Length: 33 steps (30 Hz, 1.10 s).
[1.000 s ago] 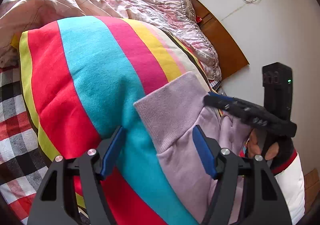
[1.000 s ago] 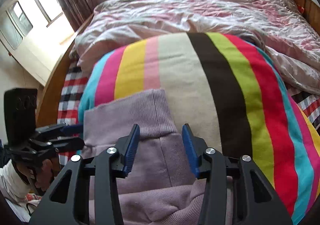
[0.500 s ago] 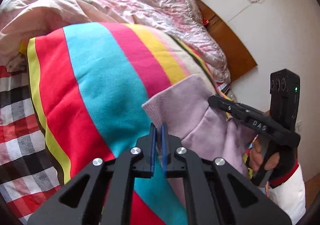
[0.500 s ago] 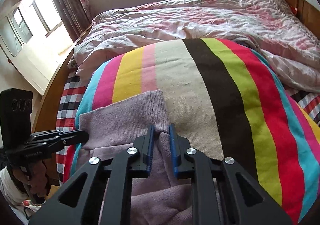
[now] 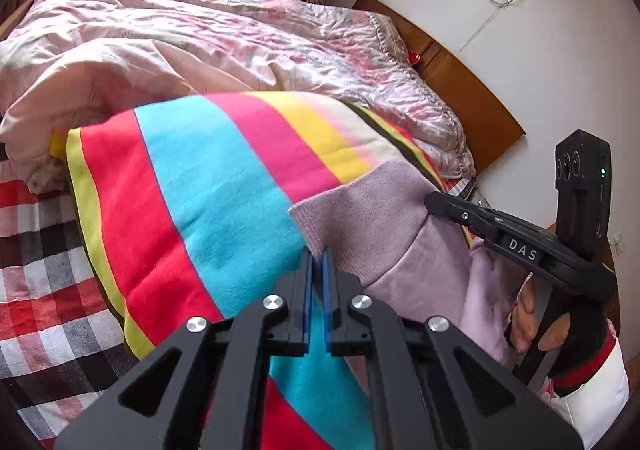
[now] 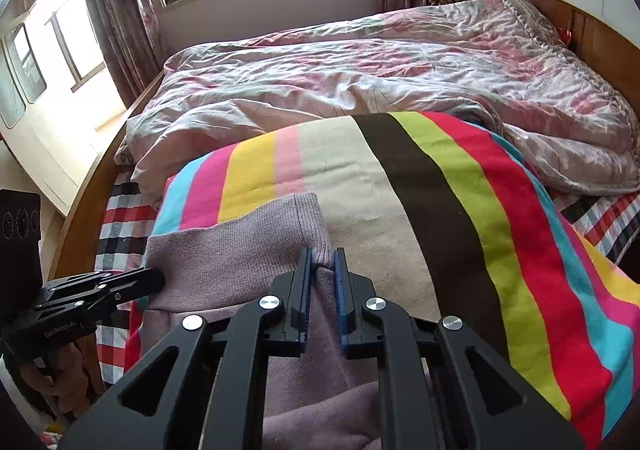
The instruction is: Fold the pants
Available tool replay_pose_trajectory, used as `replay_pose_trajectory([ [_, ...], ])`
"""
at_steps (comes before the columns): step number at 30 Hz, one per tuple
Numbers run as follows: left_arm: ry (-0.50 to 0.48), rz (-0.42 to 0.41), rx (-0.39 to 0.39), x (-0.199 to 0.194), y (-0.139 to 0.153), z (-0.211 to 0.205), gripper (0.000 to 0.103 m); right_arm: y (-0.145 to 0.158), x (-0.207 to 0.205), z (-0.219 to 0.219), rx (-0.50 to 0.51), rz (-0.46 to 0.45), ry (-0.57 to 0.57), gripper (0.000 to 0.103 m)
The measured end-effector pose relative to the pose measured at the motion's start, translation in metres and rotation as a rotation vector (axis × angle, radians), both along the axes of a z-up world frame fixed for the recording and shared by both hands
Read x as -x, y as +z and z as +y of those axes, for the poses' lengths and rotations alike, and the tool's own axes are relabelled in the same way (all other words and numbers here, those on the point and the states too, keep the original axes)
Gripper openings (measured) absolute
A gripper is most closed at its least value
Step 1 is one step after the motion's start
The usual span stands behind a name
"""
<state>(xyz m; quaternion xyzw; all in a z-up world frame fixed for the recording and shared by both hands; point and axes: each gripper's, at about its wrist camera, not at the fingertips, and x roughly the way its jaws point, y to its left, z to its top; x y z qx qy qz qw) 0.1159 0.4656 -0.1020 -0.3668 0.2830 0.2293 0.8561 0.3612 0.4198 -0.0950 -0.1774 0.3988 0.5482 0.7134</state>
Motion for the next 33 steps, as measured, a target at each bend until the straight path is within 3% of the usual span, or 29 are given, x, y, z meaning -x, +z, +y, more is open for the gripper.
replay_pose_trajectory([
  [3,-0.014,0.019,-0.017,-0.004,0.001,0.0,0.005,-0.001,-0.009,0.0,-0.007,0.049,-0.026,0.013],
  [4,-0.008,0.029,-0.009,-0.004,0.0,0.002,0.008,0.002,-0.011,-0.002,-0.022,0.068,-0.038,0.018],
  [7,0.107,0.059,-0.043,0.01,0.014,0.002,0.032,0.033,-0.021,-0.023,-0.147,0.162,-0.069,0.03],
  [8,0.115,0.046,-0.081,0.016,0.025,-0.004,0.045,0.048,-0.023,-0.035,-0.178,0.152,-0.08,0.033],
  [9,0.097,0.036,-0.122,0.019,0.037,-0.012,0.051,0.064,-0.024,-0.052,-0.196,0.119,-0.09,0.036],
  [11,-0.048,-0.003,-0.2,0.015,0.059,-0.042,0.056,0.08,-0.025,-0.082,-0.192,0.08,-0.111,0.036],
  [13,-0.31,-0.039,-0.339,0.006,0.078,-0.097,0.064,0.086,-0.027,-0.119,-0.161,0.03,-0.172,0.04],
  [15,-0.51,0.04,-0.565,-0.009,0.08,-0.158,0.065,0.081,-0.029,-0.157,-0.156,0.047,-0.226,0.04],
  [17,-0.652,0.121,-0.716,-0.027,0.068,-0.197,0.059,0.069,-0.026,-0.187,-0.15,0.084,-0.273,0.04],
  [18,-0.69,0.151,-0.744,-0.035,0.061,-0.206,0.054,0.062,-0.021,-0.203,-0.144,0.094,-0.301,0.04],
  [22,-0.804,0.314,-0.809,-0.074,0.028,-0.221,0.052,0.038,0.002,-0.252,-0.176,0.151,-0.386,0.04],
  [25,-0.812,0.341,-0.756,-0.089,0.013,-0.208,0.047,0.024,0.013,-0.285,-0.208,0.187,-0.459,0.046],
  [28,-0.767,0.265,-0.644,-0.086,0.02,-0.192,0.015,0.005,0.016,-0.311,-0.219,0.236,-0.529,0.048],
  [29,-0.752,0.22,-0.571,-0.083,0.025,-0.185,0.014,-0.002,0.018,-0.315,-0.208,0.245,-0.547,0.048],
  [31,-0.694,0.038,-0.326,-0.069,0.042,-0.147,0.013,-0.013,0.019,-0.322,-0.188,0.257,-0.565,0.048],
  [32,-0.654,-0.03,-0.249,-0.062,0.049,-0.132,0.012,-0.017,0.019,-0.324,-0.185,0.26,-0.571,0.048],
  [33,-0.559,-0.117,-0.138,-0.048,0.056,-0.106,0.012,-0.019,0.019,-0.326,-0.182,0.264,-0.578,0.048],
])
